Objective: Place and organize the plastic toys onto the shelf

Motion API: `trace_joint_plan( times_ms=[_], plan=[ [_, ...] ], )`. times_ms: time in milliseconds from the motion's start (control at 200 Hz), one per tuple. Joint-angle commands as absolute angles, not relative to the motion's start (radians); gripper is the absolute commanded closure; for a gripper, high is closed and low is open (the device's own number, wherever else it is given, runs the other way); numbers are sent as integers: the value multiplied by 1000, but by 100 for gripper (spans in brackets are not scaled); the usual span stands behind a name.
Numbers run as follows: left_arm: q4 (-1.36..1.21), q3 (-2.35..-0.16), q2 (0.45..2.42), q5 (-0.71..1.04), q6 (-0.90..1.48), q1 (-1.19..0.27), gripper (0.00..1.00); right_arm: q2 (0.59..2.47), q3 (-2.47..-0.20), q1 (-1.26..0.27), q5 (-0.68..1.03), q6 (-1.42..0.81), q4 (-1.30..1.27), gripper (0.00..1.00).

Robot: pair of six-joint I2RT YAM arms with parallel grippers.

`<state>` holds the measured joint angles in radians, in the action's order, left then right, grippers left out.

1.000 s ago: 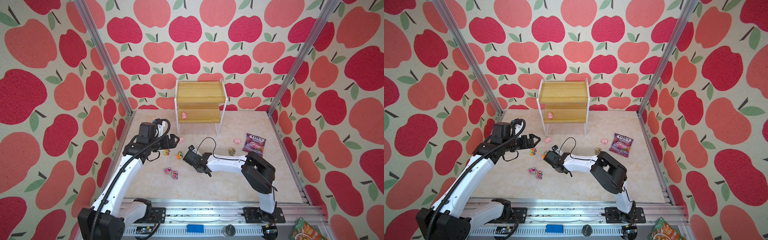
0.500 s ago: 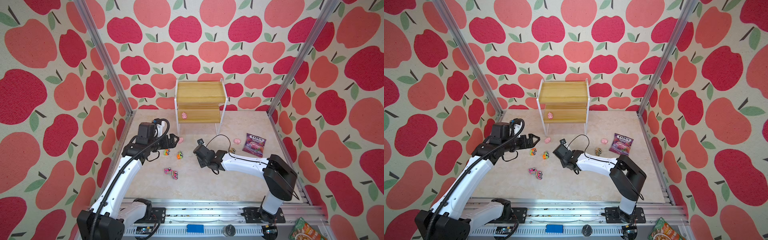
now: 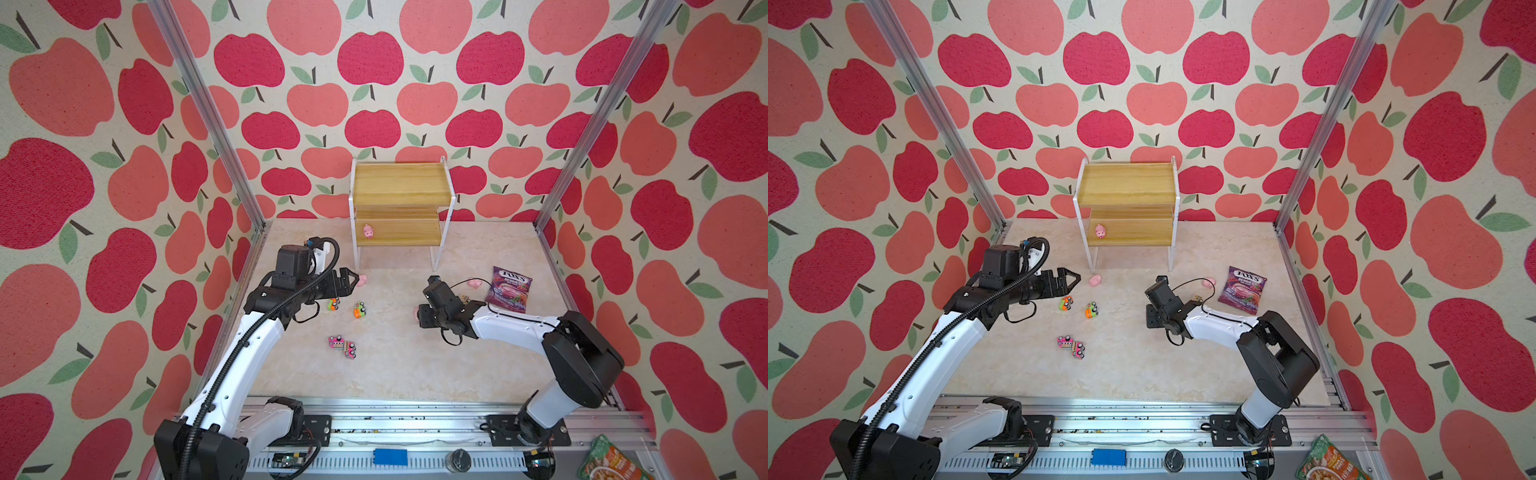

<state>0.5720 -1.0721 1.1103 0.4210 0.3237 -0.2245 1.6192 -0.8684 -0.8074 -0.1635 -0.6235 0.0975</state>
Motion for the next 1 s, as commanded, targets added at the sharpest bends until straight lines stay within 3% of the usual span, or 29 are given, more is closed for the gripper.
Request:
trace_joint_plan(
  times_ms=[0,280,440,995],
  plan=[
    [558,-1065,1097,437,328,-218,5,1624,-848,-787,-75,-653,8,51],
    [562,-1066,1101,435,324,-219,5,1730,-867,-774,-51,-644,-44,59],
    [564,-1067,1103,431,322,-219,5,1766,-918,-783,-71,-614,-7,71],
    [557,-1068,1103,443,327,-204,5,2088,-1432,-1041,-737,-378,708,74]
  ],
)
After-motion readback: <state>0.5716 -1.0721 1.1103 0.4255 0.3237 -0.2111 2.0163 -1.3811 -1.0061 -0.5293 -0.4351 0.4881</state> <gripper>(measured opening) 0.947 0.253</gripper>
